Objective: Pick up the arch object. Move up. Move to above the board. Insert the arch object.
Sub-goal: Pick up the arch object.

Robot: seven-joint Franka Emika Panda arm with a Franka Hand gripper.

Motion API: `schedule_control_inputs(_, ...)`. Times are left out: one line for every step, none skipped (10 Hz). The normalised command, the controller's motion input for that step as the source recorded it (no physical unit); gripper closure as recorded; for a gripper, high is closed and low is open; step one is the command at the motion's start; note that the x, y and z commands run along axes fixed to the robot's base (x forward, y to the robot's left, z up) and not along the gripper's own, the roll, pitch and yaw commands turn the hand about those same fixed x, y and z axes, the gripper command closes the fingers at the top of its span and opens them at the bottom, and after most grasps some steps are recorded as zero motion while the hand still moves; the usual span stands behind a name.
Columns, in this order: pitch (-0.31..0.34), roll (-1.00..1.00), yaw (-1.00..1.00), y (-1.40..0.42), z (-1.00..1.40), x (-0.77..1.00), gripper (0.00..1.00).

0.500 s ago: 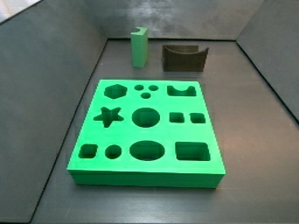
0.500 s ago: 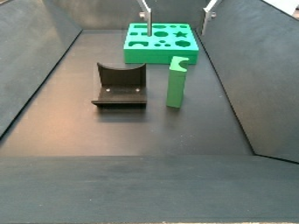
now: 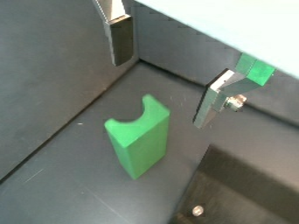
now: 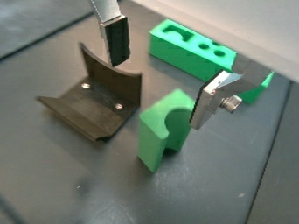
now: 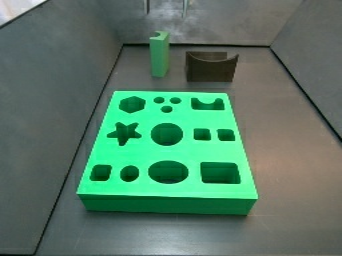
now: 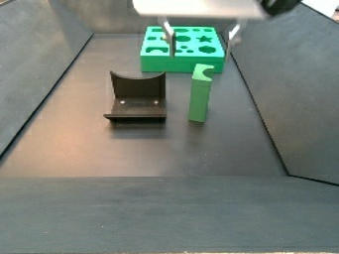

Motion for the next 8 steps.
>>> schedule_control_inputs(0.0,-0.15,-0.29,-0.06,-0.83,-0.05,0.0)
schedule_control_inputs(0.0,-0.13,-0.24,-0.02,-0.77,0.0,0.0)
schedule_control_inputs(0.0,-0.11,-0.06,-0.05,-0.75,0.0,0.0)
schedule_control_inputs(0.0,-0.06,0.0,-0.09,-0.74,-0.01,0.0)
schedule_control_inputs(0.0,-0.02,0.0,-0.09,-0.68,-0.05,0.0)
schedule_control_inputs(0.0,-0.04,0.0,0.0,-0.39,0.0,0.0)
schedule_control_inputs(-0.007,0.0,0.0,0.0,0.0,0.0,0.0)
schedule_control_inputs(0.01,0.0,0.0,0.0,0.0,0.0,0.0)
